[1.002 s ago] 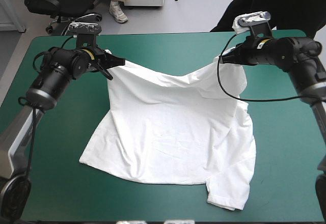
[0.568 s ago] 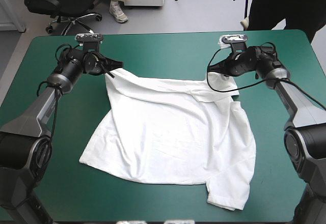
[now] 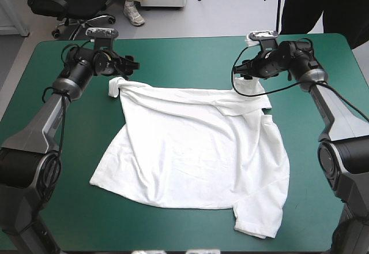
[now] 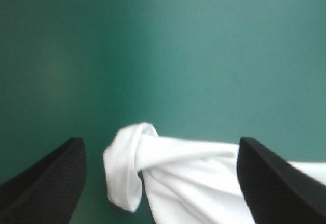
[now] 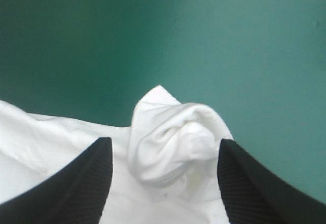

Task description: Fold the cloth

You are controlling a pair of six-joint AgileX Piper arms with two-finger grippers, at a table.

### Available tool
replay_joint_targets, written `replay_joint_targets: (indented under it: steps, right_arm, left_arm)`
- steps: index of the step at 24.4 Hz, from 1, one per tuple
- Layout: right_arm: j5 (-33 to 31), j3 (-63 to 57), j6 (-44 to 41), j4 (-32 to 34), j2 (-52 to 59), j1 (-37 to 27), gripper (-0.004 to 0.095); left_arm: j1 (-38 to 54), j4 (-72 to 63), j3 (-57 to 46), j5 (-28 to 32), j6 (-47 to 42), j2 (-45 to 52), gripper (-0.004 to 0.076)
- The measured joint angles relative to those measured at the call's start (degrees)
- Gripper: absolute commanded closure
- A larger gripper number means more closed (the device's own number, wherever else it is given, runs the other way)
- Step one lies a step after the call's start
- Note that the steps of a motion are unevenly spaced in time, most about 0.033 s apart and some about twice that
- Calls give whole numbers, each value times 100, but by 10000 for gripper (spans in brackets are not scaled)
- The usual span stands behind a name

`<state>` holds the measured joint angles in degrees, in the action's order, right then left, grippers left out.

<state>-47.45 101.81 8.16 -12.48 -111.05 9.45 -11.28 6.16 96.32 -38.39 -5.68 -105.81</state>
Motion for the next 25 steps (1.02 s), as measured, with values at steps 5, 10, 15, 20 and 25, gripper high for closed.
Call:
replay_joint_targets:
  steps: [5,10,15,20,25]
  right_arm:
    - [-972,321,5,87,904,-448,435]
    - [-1648,103,75,79,2070,-555,440]
    - [-2088,-68,105,74,2712,-555,440]
    - [-2396,-509,73,63,3276,-555,440]
    - [-2410,-1173,55,129,3767,-555,440]
  left_arm:
    - [0,6,271,-546,662,1207,169]
    - [0,-46,91,-1232,762,2475,211]
    - [0,-46,-269,-1289,762,3418,225]
    - [0,-41,-832,-1605,768,4184,225]
    - [0,-23,-1578,-1684,768,4675,225]
